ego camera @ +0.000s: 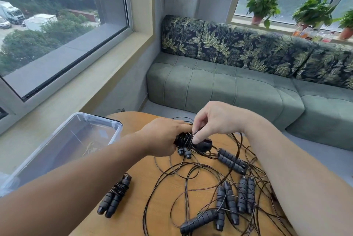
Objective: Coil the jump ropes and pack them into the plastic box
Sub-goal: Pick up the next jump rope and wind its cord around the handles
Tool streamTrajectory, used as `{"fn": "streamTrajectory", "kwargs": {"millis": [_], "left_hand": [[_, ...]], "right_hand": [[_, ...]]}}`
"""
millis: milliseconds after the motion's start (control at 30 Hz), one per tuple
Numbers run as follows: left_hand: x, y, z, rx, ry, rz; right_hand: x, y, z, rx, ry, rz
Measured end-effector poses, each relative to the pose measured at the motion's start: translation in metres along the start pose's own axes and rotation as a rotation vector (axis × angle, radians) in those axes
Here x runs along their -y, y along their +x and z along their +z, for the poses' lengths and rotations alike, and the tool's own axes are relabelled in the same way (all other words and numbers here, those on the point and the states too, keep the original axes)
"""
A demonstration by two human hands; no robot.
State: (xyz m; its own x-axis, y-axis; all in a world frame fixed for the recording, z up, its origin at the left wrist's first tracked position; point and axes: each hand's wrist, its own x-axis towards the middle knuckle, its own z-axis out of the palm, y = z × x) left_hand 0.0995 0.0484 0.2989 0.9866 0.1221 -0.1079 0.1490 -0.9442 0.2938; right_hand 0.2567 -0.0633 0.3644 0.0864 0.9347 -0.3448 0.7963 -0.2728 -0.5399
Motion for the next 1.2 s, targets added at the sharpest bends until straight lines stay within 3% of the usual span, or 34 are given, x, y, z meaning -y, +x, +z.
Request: {"fn": "streamTrajectory", "kwargs": {"millis": [133,267,467,567,667,833,1000,1100,1200], "left_hand": [[-0.009,-0.009,-0.014,0.027,-0.286,0.005],[-0.013,-0.009,-0.022,0.061,-0.418,-0.002],[-0.007,-0.006,-0.023,0.018,-0.641,-0.058],[-0.004,-0.005,-0.017,-0.063,-0.74,-0.169],[-0.002,-0.005,-0.012,-0.104,-0.756,-0.19],[-0.006,-0.003,-0.017,-0.125,-0.773,-0.154],[0.006,0.002,-0.024,-0.187,-0.731,-0.231],[0.011,0.003,-0.025,-0.172,-0.608,-0.266],[0.014,0.005,-0.019,-0.189,-0.429,-0.272]], "right_hand": [[-0.016,0.002,-0.003,0.05,0.354,-0.001],[-0.028,0.011,0.008,0.098,0.688,0.003],[-0.043,0.021,0.034,-0.034,1.263,-0.004],[-0.036,0.022,0.05,-0.038,1.402,-0.092],[-0.039,0.025,0.066,-0.121,1.532,-0.053],[-0.05,0.028,0.086,-0.263,1.413,0.06],[-0.036,0.019,0.095,-0.292,1.29,0.165],[-0.025,0.015,0.097,-0.298,1.079,0.217],[-0.013,0.014,0.095,-0.26,0.718,0.231]]}}
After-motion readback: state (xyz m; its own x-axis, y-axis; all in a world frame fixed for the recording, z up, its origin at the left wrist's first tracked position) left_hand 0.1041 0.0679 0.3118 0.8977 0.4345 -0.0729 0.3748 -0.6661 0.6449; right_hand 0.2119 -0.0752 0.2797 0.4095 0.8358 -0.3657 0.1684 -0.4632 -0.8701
